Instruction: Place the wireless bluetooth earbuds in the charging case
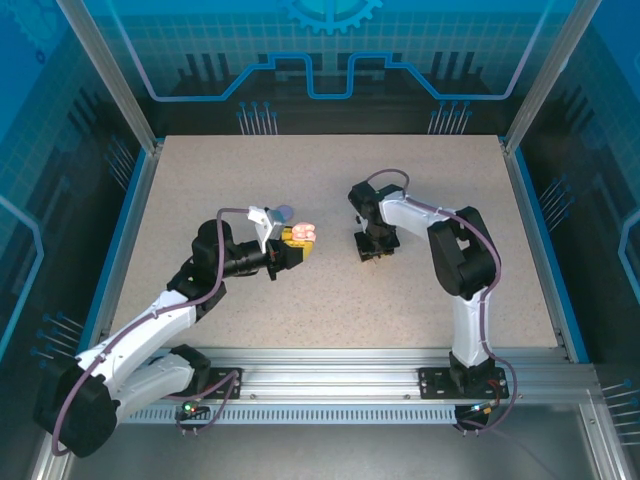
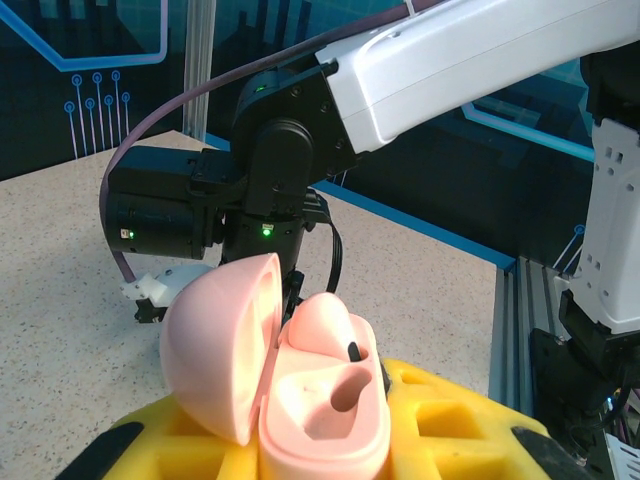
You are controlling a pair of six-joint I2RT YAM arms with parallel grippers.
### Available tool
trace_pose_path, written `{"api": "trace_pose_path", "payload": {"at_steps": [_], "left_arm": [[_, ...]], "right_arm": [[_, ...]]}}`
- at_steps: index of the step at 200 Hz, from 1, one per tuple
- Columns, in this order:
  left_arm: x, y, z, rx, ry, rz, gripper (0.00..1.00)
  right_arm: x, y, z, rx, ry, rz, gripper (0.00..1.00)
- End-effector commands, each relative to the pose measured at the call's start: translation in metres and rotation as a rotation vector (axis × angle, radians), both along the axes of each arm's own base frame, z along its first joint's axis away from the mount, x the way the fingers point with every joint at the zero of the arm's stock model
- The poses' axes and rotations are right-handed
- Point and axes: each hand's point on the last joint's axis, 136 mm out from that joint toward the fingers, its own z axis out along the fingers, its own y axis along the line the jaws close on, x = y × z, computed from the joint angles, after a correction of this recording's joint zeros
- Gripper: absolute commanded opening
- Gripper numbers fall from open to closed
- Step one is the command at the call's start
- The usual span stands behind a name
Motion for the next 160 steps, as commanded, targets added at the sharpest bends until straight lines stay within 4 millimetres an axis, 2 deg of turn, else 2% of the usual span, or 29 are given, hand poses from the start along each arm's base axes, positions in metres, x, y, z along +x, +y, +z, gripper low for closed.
{"api": "trace_pose_path", "payload": {"at_steps": [1,63,160], "left_arm": [[-0.002,0.000,0.019,-0.022,-0.047,0.003,0.17],[-0.002,0.000,0.020,-0.019,-0.052,0.006,0.18],[-0.003,0.000,0.020,-0.017,-0.054,0.004,0.18]], "right_arm": [[-0.004,0.002,-0.001,-0.025,0.037,0.036,0.37],[0.004,0.001,-0.007,-0.052,0.022,0.024,0.36],[-0.004,-0.001,-0.019,-0.072,0.052,0.035,0.27]]}}
